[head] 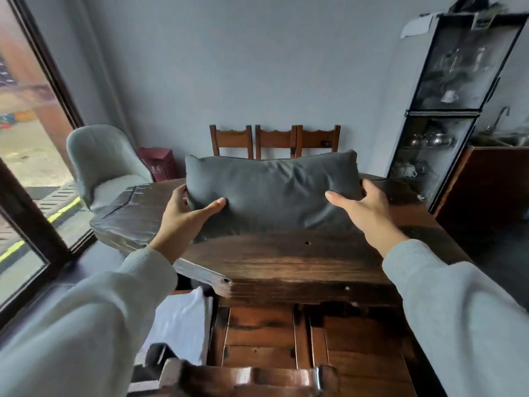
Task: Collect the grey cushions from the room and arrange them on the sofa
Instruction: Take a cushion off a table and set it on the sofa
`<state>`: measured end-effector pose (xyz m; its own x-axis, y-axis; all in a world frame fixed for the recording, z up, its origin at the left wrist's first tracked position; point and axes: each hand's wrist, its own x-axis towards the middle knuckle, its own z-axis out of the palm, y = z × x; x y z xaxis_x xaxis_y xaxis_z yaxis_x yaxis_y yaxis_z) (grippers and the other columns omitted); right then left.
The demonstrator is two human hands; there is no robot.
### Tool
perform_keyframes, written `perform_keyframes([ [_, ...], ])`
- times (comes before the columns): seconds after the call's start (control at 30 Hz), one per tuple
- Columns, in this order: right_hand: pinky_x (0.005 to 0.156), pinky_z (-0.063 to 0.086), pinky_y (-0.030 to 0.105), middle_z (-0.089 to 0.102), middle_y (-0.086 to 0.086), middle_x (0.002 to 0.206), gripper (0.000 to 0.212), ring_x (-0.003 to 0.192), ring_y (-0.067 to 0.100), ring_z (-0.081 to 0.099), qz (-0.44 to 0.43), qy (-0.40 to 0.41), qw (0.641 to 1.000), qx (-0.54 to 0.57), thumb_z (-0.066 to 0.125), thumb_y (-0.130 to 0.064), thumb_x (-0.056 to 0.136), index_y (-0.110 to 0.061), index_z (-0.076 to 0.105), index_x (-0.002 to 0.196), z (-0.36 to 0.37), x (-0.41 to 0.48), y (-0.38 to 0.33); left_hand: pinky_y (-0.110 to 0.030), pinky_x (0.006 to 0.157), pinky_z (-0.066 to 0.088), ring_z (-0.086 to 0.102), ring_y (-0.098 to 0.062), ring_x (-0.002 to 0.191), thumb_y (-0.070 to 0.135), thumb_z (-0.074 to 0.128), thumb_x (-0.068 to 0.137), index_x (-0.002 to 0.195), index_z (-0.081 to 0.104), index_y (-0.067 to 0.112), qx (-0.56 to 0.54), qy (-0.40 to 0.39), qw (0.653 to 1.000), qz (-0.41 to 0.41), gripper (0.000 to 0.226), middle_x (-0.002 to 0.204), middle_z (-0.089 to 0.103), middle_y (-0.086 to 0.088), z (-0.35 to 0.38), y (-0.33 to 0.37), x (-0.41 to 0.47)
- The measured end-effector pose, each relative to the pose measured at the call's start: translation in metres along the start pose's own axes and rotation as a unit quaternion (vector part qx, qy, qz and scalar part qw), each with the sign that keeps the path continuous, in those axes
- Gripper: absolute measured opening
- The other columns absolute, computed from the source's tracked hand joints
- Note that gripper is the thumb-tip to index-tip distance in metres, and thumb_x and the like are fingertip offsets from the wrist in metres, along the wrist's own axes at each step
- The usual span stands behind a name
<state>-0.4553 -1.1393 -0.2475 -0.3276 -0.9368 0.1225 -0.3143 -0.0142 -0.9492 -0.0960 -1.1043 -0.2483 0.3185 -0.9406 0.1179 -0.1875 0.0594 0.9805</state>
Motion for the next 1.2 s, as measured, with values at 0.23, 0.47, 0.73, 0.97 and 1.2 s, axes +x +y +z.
perform_keyframes([
  [0.23, 0.066, 0.042, 0.011, 0.064, -0.004, 0.122, 0.073, 0.097, 0.011, 0.06, -0.092, -0.02, 0.996, 0.01, 0.092, -0.039, 0.077, -0.017, 0.059, 0.137, -0.02, -0.131, -0.113, -0.02, 0.079, 0.061, 0.073, 0.002, 0.093, 0.021, 0.093, 0.077, 0.138, 0.055, 0.019, -0.015, 0.034, 0.998, 0.058, 0.071, 0.118, 0.071, 0.002, -0.114, 0.091, -0.108],
  [0.47, 0.064, 0.04, 0.006, 0.058, -0.019, 0.107, 0.067, 0.088, -0.002, 0.055, -0.14, -0.045, 0.988, 0.038, 0.095, -0.041, 0.071, -0.028, 0.057, 0.125, -0.016, -0.232, -0.188, -0.042, 0.098, 0.059, 0.07, -0.023, 0.115, 0.022, 0.092, 0.077, 0.144, 0.055, 0.018, -0.02, 0.081, 0.994, 0.076, 0.077, 0.13, 0.07, -0.007, -0.217, 0.148, -0.215],
  [0.73, 0.084, 0.05, 0.021, 0.056, -0.014, 0.123, 0.084, 0.109, 0.011, 0.056, -0.23, -0.118, 0.964, 0.059, 0.092, -0.052, 0.071, -0.025, 0.053, 0.141, 0.026, -0.307, -0.241, -0.044, 0.089, 0.061, 0.073, -0.025, 0.108, 0.025, 0.094, 0.072, 0.137, 0.058, 0.025, 0.008, 0.196, 0.976, 0.093, 0.073, 0.121, 0.073, -0.003, -0.317, 0.175, -0.313],
  [0.97, 0.092, 0.051, 0.03, 0.065, -0.002, 0.134, 0.088, 0.109, 0.016, 0.059, -0.257, -0.256, 0.927, 0.092, 0.094, -0.049, 0.07, -0.02, 0.054, 0.142, 0.088, -0.379, -0.256, -0.051, 0.101, 0.057, 0.07, -0.026, 0.114, 0.037, 0.098, 0.061, 0.123, 0.06, 0.036, 0.066, 0.34, 0.935, 0.08, 0.072, 0.12, 0.073, -0.002, -0.376, 0.174, -0.437],
  [1.2, 0.102, 0.053, 0.051, 0.068, -0.001, 0.123, 0.095, 0.115, 0.029, 0.066, -0.245, -0.37, 0.89, 0.107, 0.094, -0.054, 0.056, -0.018, 0.057, 0.136, 0.135, -0.482, -0.255, -0.027, 0.082, 0.063, 0.075, -0.004, 0.097, 0.024, 0.098, 0.07, 0.13, 0.063, 0.03, 0.072, 0.461, 0.884, 0.041, 0.07, 0.106, 0.079, 0.011, -0.42, 0.155, -0.574],
])
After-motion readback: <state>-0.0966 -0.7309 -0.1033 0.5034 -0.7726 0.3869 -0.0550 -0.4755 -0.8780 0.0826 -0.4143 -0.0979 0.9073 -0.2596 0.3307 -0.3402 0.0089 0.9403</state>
